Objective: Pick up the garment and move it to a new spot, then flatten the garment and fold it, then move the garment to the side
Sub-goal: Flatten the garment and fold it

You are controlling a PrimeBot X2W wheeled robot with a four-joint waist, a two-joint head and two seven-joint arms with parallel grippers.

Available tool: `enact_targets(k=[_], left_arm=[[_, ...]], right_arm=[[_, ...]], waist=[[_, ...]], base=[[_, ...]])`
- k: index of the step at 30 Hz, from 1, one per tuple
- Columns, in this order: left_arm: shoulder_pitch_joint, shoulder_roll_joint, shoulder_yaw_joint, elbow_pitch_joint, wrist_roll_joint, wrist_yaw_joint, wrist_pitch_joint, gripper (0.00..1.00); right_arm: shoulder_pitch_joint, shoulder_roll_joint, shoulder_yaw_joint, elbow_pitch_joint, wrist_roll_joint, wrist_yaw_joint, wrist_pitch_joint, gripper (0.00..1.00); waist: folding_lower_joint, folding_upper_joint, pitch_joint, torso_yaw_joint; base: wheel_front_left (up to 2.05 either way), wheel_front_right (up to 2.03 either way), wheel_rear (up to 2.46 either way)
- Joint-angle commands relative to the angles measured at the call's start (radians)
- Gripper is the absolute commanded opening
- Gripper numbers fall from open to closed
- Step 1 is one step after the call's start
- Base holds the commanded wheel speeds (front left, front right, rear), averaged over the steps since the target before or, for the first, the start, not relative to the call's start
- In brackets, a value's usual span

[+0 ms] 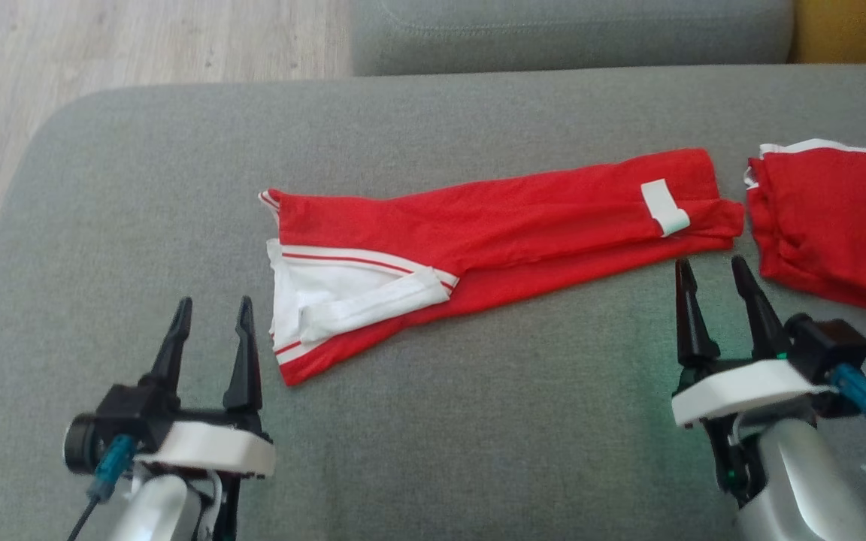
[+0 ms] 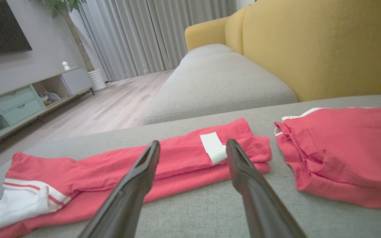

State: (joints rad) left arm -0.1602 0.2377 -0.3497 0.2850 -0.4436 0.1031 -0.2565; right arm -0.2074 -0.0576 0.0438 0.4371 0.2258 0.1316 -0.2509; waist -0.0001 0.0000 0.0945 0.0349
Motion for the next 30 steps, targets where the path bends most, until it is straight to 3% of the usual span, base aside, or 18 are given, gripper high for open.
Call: enact_targets(k=[1,6,14,21,27,28,29,30], left_arm=[[-0.051,0.009,0.053,-0.028,0.015,-0.005,-0.005,1.0],[-0.091,-0.026,0.079,-0.024,0.075,-0.058,-0.005,1.0],[-0.168,-0.086,0.106,0.001,0.135,-0.122,-0.005,1.0],[-0.198,-0.115,0.145,0.016,0.172,-0.161,-0.005,1.0],[-0.21,-0.129,0.168,0.025,0.194,-0.177,-0.005,1.0],[-0.212,-0.132,0.173,0.026,0.198,-0.179,-0.005,1.0],[-0.212,-0.134,0.178,0.028,0.201,-0.181,-0.005,1.0],[-0.212,-0.136,0.183,0.029,0.205,-0.182,-0.005,1.0]], right_arm=[[-0.044,0.007,0.023,-0.041,0.003,-0.001,-0.011,1.0],[-0.113,0.007,-0.028,-0.004,-0.036,-0.001,0.01,1.0],[-0.317,0.007,-0.285,0.177,-0.13,-0.001,0.139,1.0],[-0.453,0.007,-0.476,0.375,-0.235,-0.001,0.176,1.0],[-0.5,0.007,-0.507,0.517,-0.272,-0.001,0.18,1.0],[-0.508,0.007,-0.497,0.541,-0.271,-0.001,0.17,0.45],[-0.515,0.007,-0.484,0.56,-0.27,-0.001,0.154,0.0],[-0.521,0.007,-0.474,0.576,-0.27,-0.001,0.137,0.0]], waist=[[0.0001,0.0,0.012,0.004],[0.0001,0.0,0.066,0.026],[0.0001,0.0,0.172,0.073],[0.0001,0.0,0.217,0.099],[0.0001,0.0,0.225,0.102],[0.0001,0.0,0.224,0.1],[0.0001,0.0,0.221,0.096],[0.0001,0.0,0.218,0.091]], base=[[0.0,0.0,0.0],[0.0,0.0,0.0],[0.0,0.0,0.0],[0.0,0.0,0.0],[0.0,0.0,0.0],[0.0,0.0,0.0],[0.0,0.0,0.0],[0.0,0.0,0.0]])
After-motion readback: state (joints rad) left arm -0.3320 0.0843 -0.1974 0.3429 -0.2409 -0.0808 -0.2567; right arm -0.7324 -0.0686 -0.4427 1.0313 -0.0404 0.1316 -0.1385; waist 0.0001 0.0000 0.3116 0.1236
